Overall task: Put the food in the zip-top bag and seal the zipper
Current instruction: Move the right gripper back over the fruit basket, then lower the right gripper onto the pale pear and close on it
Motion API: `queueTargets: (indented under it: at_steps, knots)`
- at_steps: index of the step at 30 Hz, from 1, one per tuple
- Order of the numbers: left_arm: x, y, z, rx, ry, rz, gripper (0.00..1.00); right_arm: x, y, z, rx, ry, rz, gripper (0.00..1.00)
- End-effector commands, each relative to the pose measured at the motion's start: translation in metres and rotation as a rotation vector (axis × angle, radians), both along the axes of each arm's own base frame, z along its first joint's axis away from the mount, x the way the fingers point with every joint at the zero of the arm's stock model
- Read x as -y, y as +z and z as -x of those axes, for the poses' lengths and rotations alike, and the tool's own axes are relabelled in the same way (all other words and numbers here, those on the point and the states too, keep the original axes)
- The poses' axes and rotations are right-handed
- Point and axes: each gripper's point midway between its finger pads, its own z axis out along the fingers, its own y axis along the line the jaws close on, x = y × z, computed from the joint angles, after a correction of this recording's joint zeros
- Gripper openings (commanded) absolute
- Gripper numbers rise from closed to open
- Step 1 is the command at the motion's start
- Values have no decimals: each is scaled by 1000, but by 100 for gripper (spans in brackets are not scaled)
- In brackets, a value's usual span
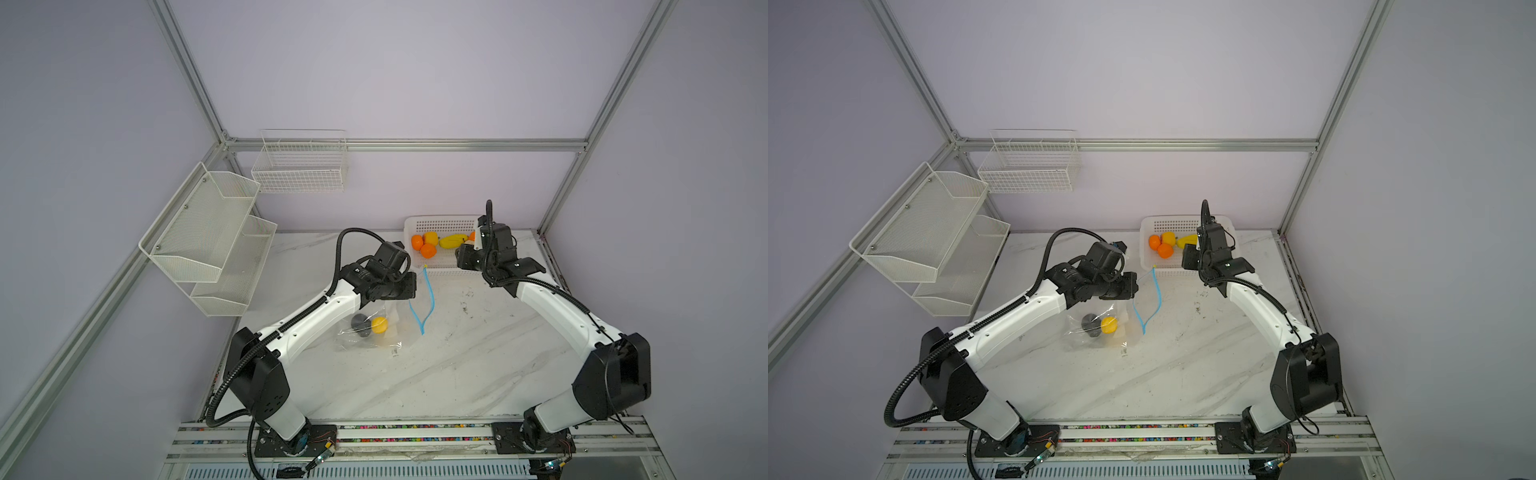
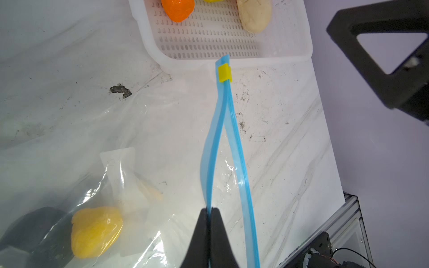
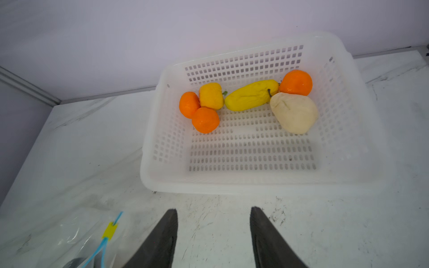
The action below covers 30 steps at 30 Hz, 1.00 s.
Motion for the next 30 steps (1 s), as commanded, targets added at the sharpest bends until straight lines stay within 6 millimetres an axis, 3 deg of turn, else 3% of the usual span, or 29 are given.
queueTargets:
  at_steps: [1,10,16,24,30]
  knots:
    - [10,20,-6,53,-25,52,0,19,0,-29,42,-38,56,53]
    - [14,15,-8,34,-26,57,0,69,-35,-98,21,-124,215,54]
    - [14,14,-9,33,-24,52,0,82,-51,-132,6,-118,243,55]
    - [14,16,-11,33,-25,47,0,97,-82,-155,-49,-104,225,59]
    - [17,14,-12,25,-33,45,0,99,-100,-162,-77,-94,229,70]
